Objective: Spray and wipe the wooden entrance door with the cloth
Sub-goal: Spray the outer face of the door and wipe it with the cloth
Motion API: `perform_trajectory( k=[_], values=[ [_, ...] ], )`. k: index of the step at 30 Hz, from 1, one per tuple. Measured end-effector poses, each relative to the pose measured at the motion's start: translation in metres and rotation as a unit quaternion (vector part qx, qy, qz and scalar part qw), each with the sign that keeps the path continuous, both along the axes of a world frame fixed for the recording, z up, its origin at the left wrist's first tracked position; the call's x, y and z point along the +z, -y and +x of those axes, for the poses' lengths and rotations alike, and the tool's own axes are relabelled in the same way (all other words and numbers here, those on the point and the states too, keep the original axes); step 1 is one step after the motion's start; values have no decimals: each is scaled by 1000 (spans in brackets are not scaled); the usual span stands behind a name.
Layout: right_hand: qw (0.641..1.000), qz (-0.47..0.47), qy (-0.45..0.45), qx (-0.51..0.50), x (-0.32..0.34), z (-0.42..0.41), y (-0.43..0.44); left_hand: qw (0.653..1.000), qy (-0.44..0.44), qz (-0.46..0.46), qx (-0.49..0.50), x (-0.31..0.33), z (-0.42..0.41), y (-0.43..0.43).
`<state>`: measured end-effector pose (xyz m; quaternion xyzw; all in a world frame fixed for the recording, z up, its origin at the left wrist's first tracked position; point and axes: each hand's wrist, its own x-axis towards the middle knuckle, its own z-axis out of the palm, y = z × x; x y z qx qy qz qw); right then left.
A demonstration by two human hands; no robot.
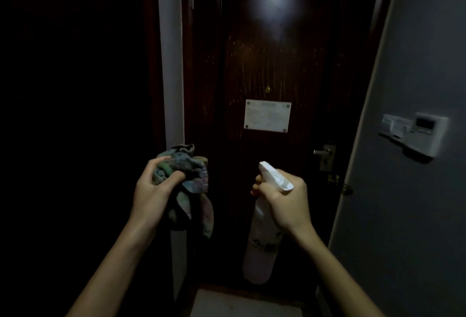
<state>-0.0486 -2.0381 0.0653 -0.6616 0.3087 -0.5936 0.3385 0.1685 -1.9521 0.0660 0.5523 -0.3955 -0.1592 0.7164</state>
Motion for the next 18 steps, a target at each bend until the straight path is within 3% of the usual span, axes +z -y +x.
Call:
perform_trajectory(
  k=[5,13,18],
  values=[
    [999,-23,24,11,41,50,98,999,-16,-33,2,34,50,93],
    [997,-40,32,52,94,128,255,995,67,-68,-14,98,124,229],
    [993,-107,16,37,105,177,340,990,114,-83,1,109,160,312]
  ],
)
